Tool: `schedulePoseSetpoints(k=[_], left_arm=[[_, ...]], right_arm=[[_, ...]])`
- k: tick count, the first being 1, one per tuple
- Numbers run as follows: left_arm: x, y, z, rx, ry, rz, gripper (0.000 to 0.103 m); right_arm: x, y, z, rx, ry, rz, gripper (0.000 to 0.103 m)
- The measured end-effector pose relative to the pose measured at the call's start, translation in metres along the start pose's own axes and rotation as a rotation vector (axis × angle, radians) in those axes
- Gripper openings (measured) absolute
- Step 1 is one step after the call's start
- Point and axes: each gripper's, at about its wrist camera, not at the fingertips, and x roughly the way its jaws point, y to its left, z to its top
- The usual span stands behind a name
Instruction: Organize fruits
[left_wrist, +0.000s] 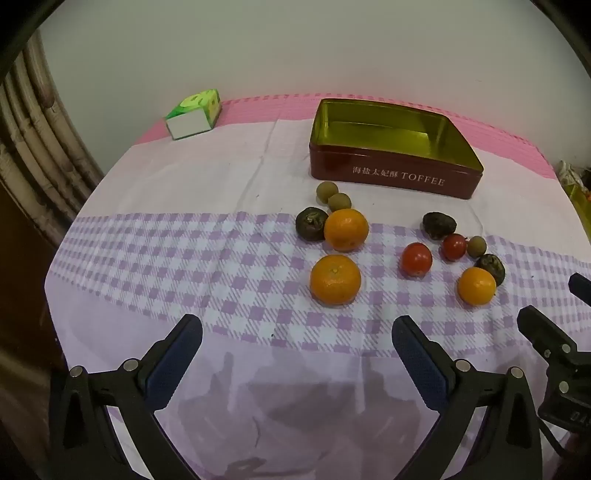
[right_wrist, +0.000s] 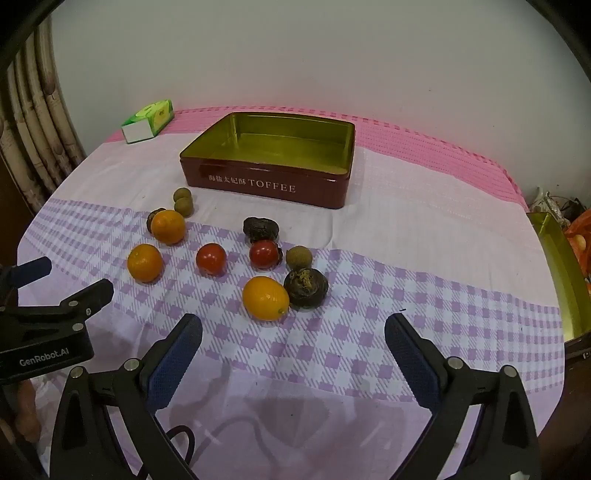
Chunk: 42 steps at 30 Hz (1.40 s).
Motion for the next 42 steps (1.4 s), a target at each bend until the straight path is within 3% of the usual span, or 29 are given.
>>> schedulePoseSetpoints(k=[21, 42], left_arm=[[-0.0017, -0.0012, -0.0030, 0.020, -0.027, 0.026, 0.102], [0.0031, 0.0004, -0.0033, 0.019, -0.003, 0.028, 0.102]], right_arm=[[-0.0008, 0.0024, 0.0034, 0.002, -0.001, 0.000, 0.093], [0.0022, -0.0018, -0.0037, 0.012, 0.007, 0.006, 0.090]])
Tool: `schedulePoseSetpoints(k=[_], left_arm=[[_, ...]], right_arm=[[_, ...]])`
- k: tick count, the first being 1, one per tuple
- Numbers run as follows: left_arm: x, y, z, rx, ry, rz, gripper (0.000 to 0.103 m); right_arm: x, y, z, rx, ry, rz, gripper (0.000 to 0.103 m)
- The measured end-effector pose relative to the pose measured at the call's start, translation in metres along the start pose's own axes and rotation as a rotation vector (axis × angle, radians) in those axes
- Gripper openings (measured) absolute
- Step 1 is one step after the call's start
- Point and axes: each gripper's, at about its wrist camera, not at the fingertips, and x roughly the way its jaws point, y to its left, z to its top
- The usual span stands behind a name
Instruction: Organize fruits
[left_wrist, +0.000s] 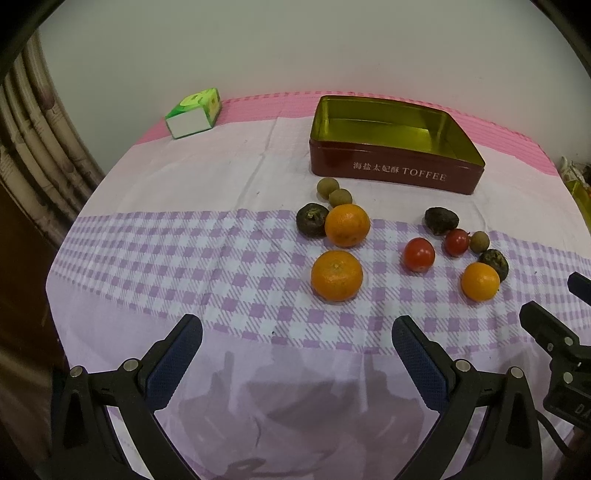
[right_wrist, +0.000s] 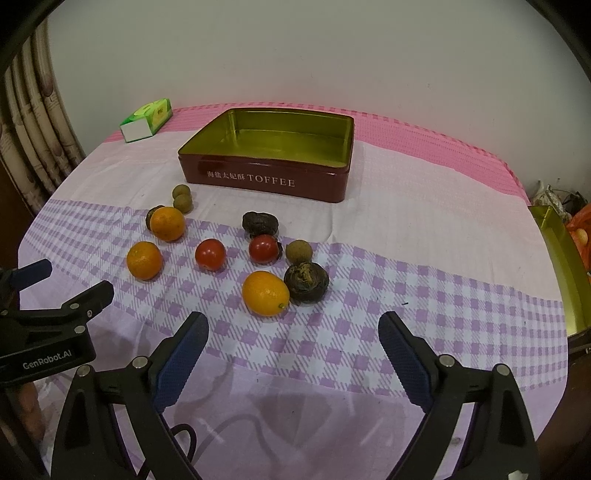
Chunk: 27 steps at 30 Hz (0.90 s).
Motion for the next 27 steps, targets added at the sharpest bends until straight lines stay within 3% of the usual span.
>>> schedulePoseSetpoints(k=[27], left_arm=[[0.011, -0.005, -0.003, -0.011, 0.039, -0.017, 0.102]], right_arm=[[0.006, -0.001, -0.003, 0.016, 0.024, 0.003, 0.089]])
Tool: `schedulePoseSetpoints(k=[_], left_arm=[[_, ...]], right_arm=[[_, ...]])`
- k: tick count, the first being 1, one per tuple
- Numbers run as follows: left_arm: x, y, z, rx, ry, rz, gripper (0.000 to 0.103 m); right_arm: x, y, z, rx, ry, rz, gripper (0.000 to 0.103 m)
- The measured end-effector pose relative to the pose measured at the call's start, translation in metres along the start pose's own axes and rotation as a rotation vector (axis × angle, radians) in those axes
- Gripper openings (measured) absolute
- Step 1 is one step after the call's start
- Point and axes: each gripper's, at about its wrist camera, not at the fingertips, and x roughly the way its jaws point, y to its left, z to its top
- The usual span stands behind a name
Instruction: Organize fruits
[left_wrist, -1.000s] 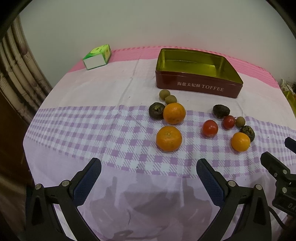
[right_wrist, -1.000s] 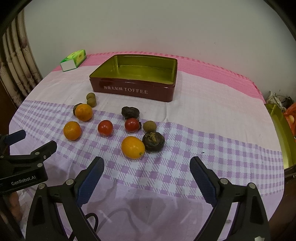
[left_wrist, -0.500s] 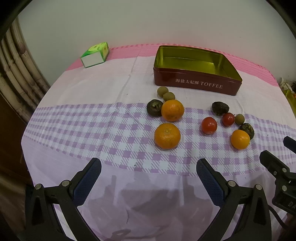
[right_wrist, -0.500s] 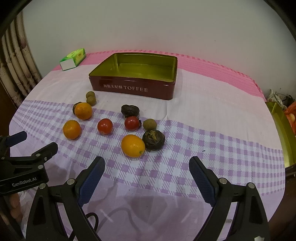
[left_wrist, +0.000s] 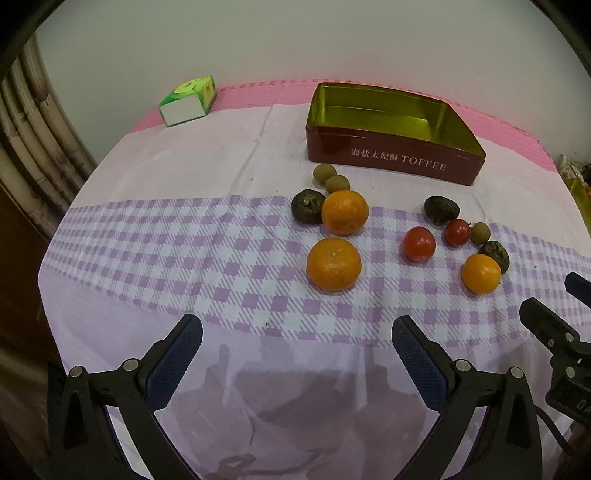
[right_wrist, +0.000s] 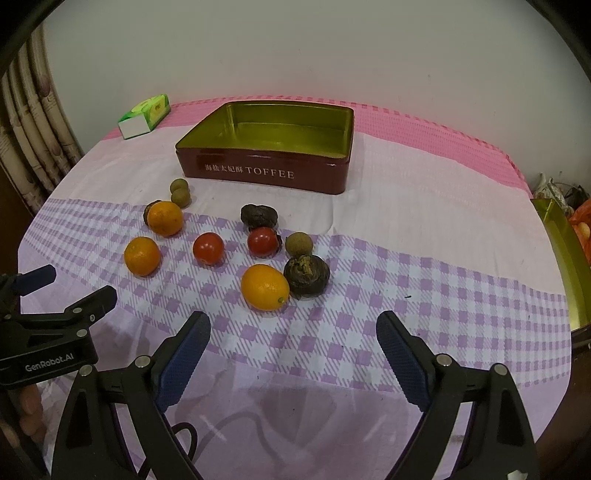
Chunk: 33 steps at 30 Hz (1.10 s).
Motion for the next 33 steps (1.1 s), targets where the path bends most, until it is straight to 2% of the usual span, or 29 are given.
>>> schedulePoseSetpoints(k=[21, 33], left_arm=[[0.009, 0.001, 0.000, -0.005, 0.036, -0.011, 0.102], [0.013, 0.002, -0.001, -0.014, 0.049, -0.020, 0.102]], right_arm=[[0.006, -0.003, 0.000, 0.011, 0.025, 0.003, 0.088], [0.008, -0.002, -0.001, 0.009, 0.036, 0.004, 0.085]])
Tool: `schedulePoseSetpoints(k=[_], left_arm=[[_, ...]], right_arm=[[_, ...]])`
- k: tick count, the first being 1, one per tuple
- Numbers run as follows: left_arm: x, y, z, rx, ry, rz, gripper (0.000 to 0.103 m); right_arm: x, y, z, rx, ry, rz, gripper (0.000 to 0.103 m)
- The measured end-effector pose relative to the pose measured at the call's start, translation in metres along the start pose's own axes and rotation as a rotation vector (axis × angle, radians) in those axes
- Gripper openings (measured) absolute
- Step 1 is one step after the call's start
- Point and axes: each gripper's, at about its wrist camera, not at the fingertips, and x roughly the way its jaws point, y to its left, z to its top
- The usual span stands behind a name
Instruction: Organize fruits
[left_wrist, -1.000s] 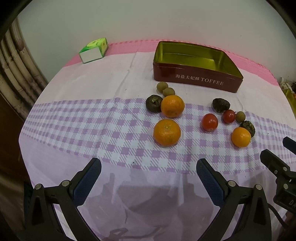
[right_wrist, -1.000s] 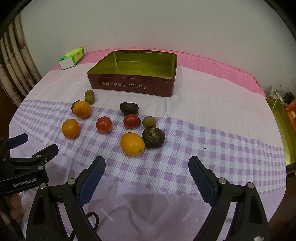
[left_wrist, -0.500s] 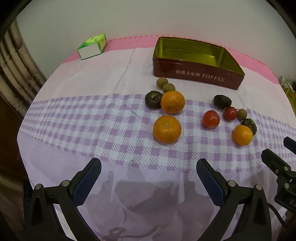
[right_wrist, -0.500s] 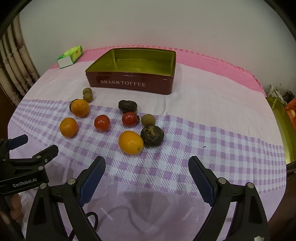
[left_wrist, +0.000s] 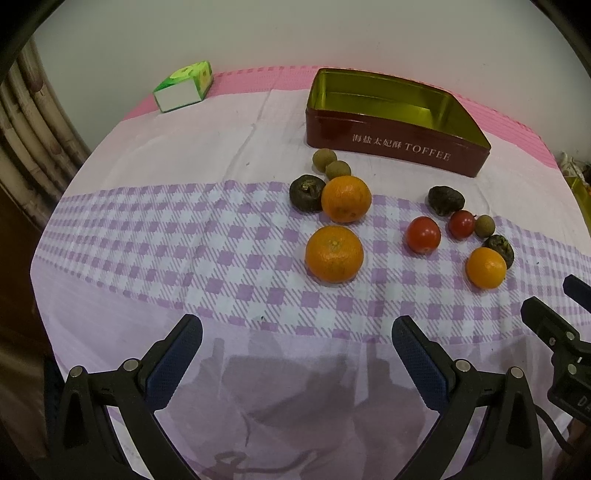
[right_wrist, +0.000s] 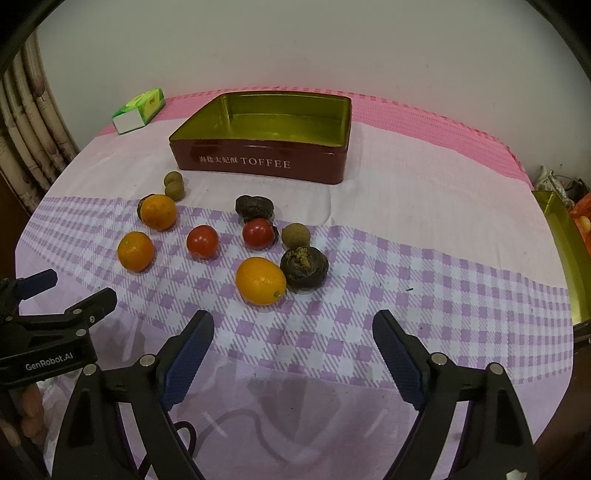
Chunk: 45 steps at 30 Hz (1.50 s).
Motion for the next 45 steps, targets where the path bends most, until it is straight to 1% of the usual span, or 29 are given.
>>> schedulePoseSetpoints(k=[13, 18, 20, 24, 26, 29, 36, 38, 42, 44, 45], left_arm=[[0.007, 0.003, 0.000, -0.015, 0.020, -0.011, 0.102], [0.008, 0.003, 0.000, -0.016, 0.023, -0.014, 0.102], [0.010, 0.004, 0.001, -0.020, 0.027, -0.014, 0.102], [0.014, 0.006, 0.002, -0.033, 0.038, -0.019, 0.102], [0.017, 0.007, 0.005, -0.036, 0.041, -0.023, 0.102], [0.020, 0.006, 0.008, -0.029, 0.043, -0.026, 0.101], [0.032, 0.000, 0.013, -0.011, 0.067, -0.051, 0.086], [0.035, -0.003, 0.016, -0.005, 0.066, -0.058, 0.084], [0.043, -0.010, 0.022, 0.006, 0.063, -0.069, 0.080], [0.046, -0.014, 0.027, 0.011, 0.060, -0.075, 0.079], [0.048, -0.015, 0.029, 0.014, 0.058, -0.079, 0.079]], right_arm=[[0.006, 0.001, 0.000, -0.001, 0.018, 0.005, 0.082], [0.010, -0.003, 0.000, 0.010, 0.038, 0.020, 0.076], [0.012, -0.004, 0.001, 0.011, 0.046, 0.026, 0.072], [0.016, -0.008, 0.002, 0.016, 0.059, 0.025, 0.069], [0.019, -0.010, 0.002, 0.016, 0.072, 0.025, 0.065], [0.025, -0.011, 0.003, 0.016, 0.085, 0.025, 0.062], [0.032, -0.017, 0.004, 0.012, 0.106, 0.010, 0.057], [0.034, -0.021, 0.004, 0.018, 0.114, 0.006, 0.053], [0.042, -0.023, 0.007, 0.006, 0.120, 0.003, 0.053], [0.046, -0.024, 0.009, 0.000, 0.121, 0.009, 0.048], [0.049, -0.025, 0.009, 0.000, 0.125, 0.011, 0.047]])
